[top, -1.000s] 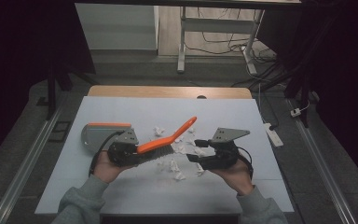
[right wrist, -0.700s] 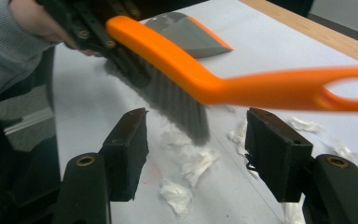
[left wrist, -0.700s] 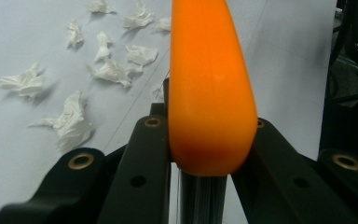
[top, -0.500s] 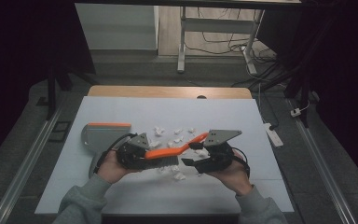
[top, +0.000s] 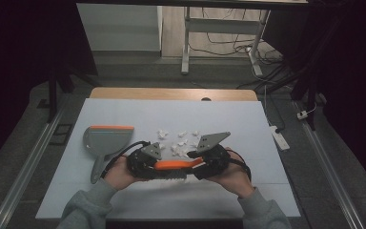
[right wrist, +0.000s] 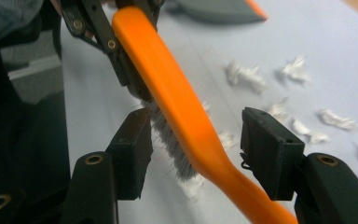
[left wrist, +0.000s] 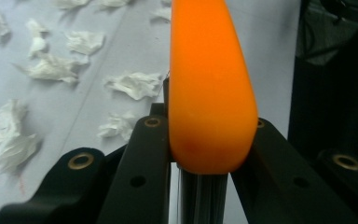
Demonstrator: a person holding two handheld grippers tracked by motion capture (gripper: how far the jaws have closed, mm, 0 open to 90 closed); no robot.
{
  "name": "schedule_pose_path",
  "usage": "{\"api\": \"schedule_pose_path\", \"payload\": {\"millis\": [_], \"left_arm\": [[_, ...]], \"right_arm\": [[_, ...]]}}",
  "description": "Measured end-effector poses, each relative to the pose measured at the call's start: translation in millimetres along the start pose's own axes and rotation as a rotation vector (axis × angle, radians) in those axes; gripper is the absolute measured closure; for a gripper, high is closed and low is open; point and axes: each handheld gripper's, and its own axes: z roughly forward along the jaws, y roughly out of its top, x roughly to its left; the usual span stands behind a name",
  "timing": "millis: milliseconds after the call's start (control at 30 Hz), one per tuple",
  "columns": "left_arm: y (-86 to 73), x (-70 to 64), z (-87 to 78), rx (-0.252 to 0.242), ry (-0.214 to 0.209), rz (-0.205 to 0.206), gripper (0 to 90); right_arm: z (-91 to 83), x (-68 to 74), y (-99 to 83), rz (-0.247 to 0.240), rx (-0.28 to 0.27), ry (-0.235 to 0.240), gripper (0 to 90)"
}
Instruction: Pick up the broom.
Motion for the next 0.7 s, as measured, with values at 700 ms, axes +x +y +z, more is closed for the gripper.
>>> {"api": "schedule_pose_path", "payload": {"millis": [700], "left_arm": [[2.2,-3.0,-1.2,0.02,-0.091,0.063,79.8]], "right_arm": [[22.7,6.9,-7.2,-0.146,0.207,0.112,66.9]]}}
